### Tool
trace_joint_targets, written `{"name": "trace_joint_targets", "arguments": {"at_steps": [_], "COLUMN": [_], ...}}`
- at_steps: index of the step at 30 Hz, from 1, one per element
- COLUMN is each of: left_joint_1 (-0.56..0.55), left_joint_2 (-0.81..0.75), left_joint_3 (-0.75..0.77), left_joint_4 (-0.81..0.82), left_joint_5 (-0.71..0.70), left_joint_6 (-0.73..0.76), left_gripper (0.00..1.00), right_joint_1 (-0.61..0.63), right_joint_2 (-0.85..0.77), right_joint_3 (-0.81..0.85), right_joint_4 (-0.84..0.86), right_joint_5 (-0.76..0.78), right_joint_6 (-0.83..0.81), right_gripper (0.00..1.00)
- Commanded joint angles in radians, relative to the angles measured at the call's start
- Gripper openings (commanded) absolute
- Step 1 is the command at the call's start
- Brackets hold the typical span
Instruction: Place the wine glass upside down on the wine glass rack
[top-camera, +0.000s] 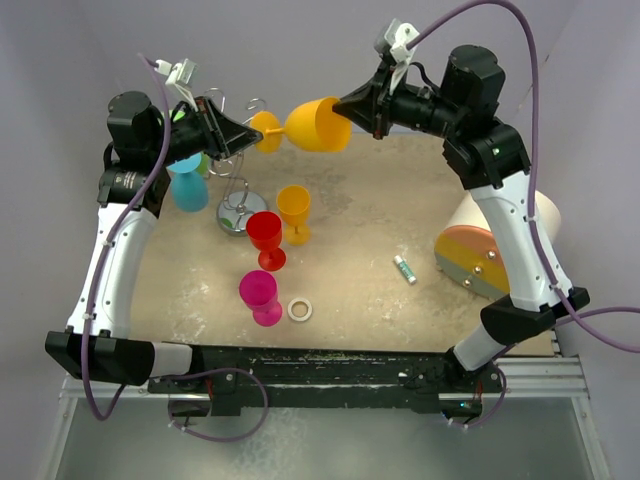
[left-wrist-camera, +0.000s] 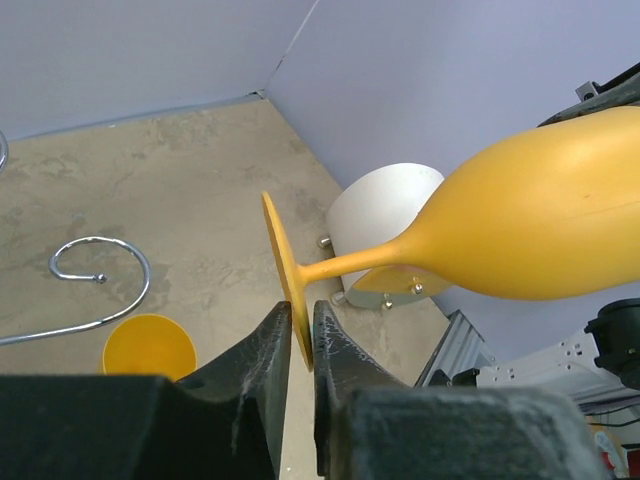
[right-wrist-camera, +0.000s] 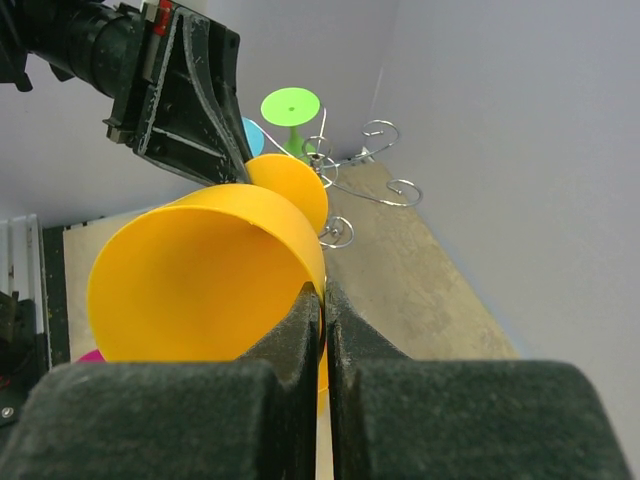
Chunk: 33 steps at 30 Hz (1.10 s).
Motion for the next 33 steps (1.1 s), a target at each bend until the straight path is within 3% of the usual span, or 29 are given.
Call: {"name": "trace_joint_targets", "arguments": {"at_steps": [1,5,11,19,21,22,28,33], "left_joint_1": [-0.005,-0.005,-0.003,0.046,0.072,0.092,0.186,0.242], "left_joint_2": [-0.008,-0.009,-0.023,-0.068,-0.075,-0.079,-0.104,-0.118], "left_joint_3": [-0.009,-0.007,-0.008,-0.005,0.0,0.003,0.039,0.111], "left_joint_4": [0.059,0.059,0.051,0.022,0.016,0.014,-0.015,-0.114], "left_joint_5": [0.028,0.026,0.004,-0.015,-0.014,-0.015,-0.029,-0.107], "left_joint_6": [-0.014,-0.011,0.01,0.046,0.047,0.046,0.05,0.142], "left_gripper": [0.14,0.0,0.0,0.0,0.0,0.0,0.0,0.0], "right_joint_1": [0.004,0.005,0.005,0.005,0.005,0.004,-0.001,-0.018], "right_joint_2": [-0.031,-0.034,-0.045,-0.079,-0.091,-0.1,-0.15,-0.183], "right_joint_3": [-0.006,-0.014,-0.035,-0.041,-0.045,-0.048,-0.081,-0.157], "right_joint_4": [0.065,0.068,0.058,-0.025,-0.04,-0.045,-0.071,-0.063], "right_joint_5": [-0.012,-0.016,-0.018,0.028,0.045,0.054,0.121,0.144], "right_joint_6": [0.007,0.007,-0.016,-0.131,-0.154,-0.164,-0.212,-0.211], "right_gripper": [0.0,0.0,0.02,0.57,0.77,0.82,0.86,0.87]}}
